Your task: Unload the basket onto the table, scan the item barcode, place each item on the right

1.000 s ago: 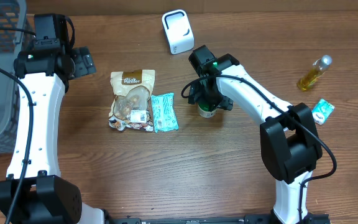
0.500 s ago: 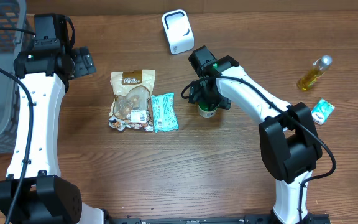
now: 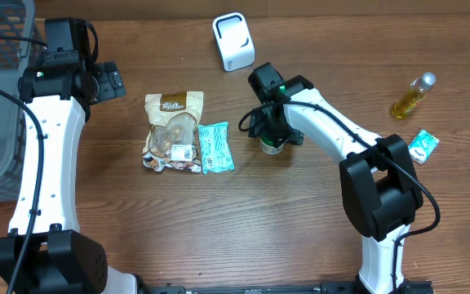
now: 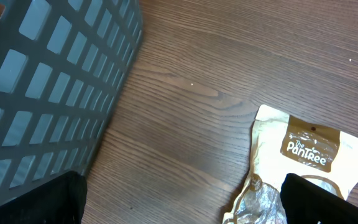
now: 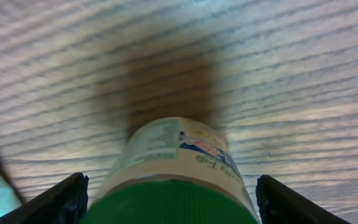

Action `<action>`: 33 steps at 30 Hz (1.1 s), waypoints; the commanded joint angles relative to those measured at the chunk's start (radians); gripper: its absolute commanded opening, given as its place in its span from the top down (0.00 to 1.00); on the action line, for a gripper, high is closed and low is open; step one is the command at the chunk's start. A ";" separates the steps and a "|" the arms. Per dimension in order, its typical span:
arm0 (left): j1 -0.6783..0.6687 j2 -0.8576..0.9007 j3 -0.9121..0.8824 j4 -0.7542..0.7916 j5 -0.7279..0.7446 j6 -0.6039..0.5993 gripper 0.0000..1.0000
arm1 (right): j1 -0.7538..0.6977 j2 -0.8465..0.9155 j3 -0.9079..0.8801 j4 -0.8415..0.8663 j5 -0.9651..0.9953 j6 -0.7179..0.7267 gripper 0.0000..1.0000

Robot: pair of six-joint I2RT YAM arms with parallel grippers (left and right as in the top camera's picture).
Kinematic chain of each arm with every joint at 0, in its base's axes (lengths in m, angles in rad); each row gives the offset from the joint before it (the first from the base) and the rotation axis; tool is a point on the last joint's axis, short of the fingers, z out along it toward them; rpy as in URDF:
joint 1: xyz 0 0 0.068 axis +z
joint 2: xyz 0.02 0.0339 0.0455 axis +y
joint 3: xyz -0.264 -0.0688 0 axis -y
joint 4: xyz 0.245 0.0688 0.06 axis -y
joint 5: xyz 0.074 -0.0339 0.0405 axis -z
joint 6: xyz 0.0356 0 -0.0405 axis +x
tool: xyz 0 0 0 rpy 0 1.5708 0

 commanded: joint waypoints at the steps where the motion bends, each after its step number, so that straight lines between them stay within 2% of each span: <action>1: -0.007 0.004 0.003 -0.002 -0.010 0.019 0.00 | 0.002 -0.003 -0.027 0.018 0.017 -0.001 0.16; 28: -0.007 0.004 0.003 -0.002 -0.010 0.019 0.00 | 0.001 -0.004 0.029 -0.014 0.011 -0.001 0.18; 33: -0.007 0.004 0.003 -0.002 -0.010 0.019 0.01 | 0.001 -0.004 0.029 -0.008 -0.002 -0.001 0.25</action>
